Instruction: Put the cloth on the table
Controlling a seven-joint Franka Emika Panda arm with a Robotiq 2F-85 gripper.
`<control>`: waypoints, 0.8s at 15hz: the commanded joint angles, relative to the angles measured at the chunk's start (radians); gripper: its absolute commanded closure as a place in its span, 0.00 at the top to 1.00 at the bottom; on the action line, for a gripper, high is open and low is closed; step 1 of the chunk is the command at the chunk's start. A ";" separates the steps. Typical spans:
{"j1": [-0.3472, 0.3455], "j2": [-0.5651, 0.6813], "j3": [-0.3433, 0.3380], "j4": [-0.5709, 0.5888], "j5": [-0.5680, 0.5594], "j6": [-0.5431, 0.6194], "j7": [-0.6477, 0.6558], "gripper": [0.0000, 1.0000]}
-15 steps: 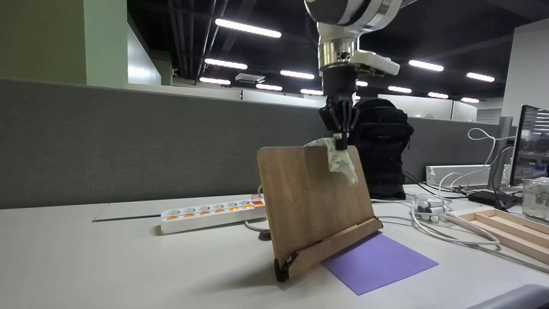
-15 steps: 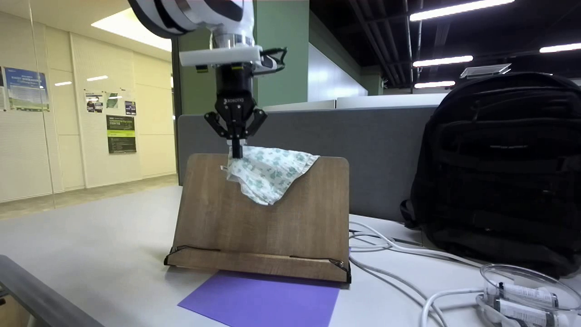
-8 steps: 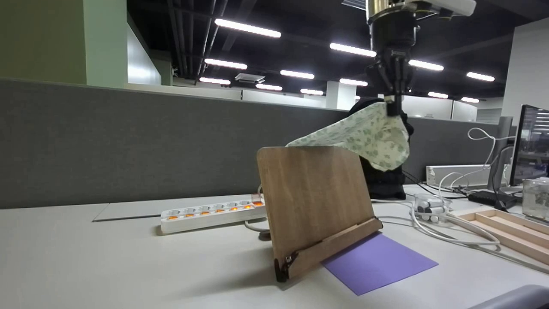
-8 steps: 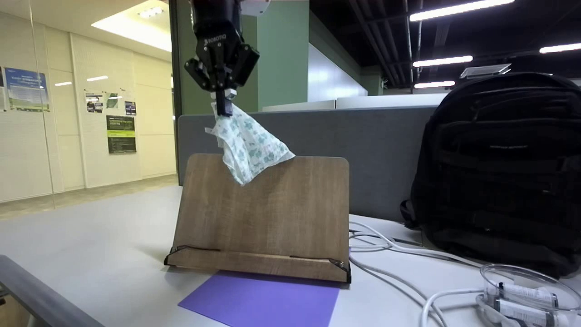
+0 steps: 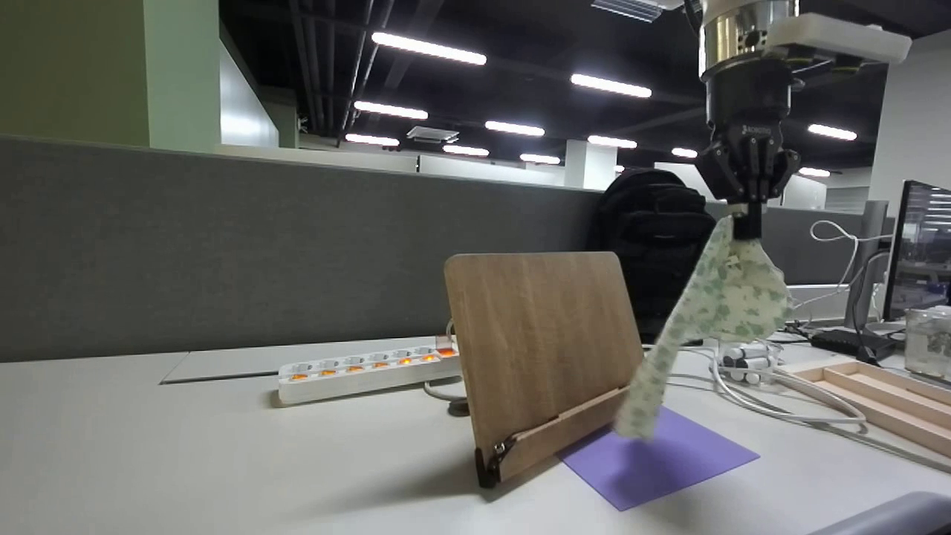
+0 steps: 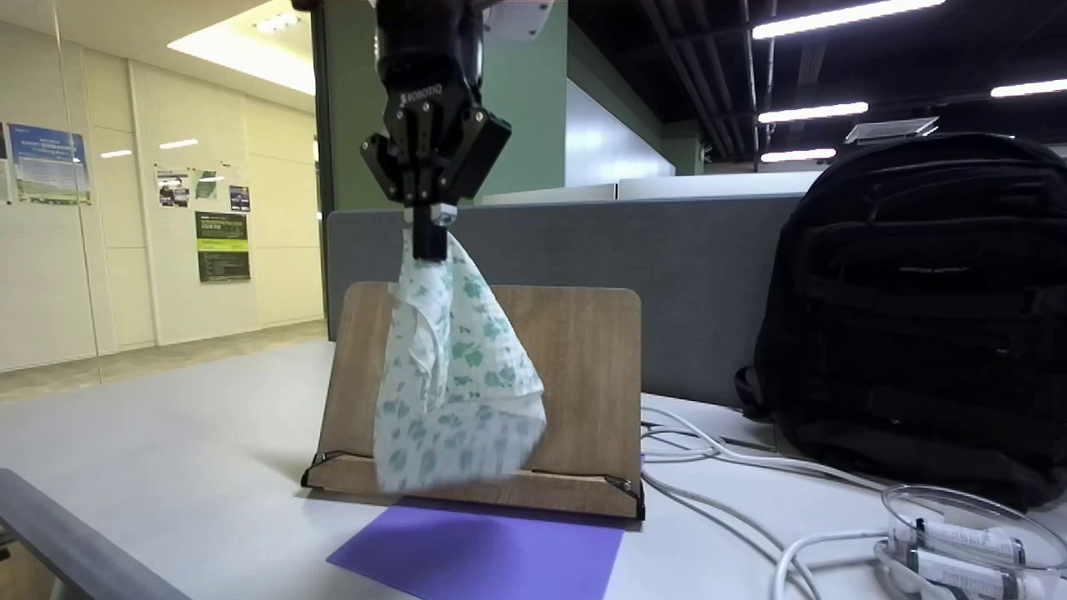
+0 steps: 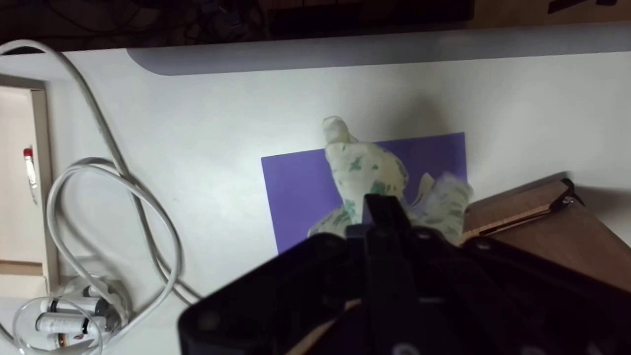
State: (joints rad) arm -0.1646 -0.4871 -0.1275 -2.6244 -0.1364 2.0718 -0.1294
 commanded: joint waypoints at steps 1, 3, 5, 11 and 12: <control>-0.011 0.094 -0.028 0.015 0.007 0.060 0.025 0.00; -0.007 0.143 -0.031 0.027 0.016 0.096 0.024 0.00; -0.002 0.187 -0.031 0.040 0.028 0.132 0.024 0.00; 0.009 0.273 -0.024 0.080 0.086 0.185 0.035 0.33; 0.011 0.278 -0.019 0.086 0.093 0.184 0.052 0.40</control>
State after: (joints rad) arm -0.1646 -0.2414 -0.1534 -2.5807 -0.0657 2.2633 -0.1290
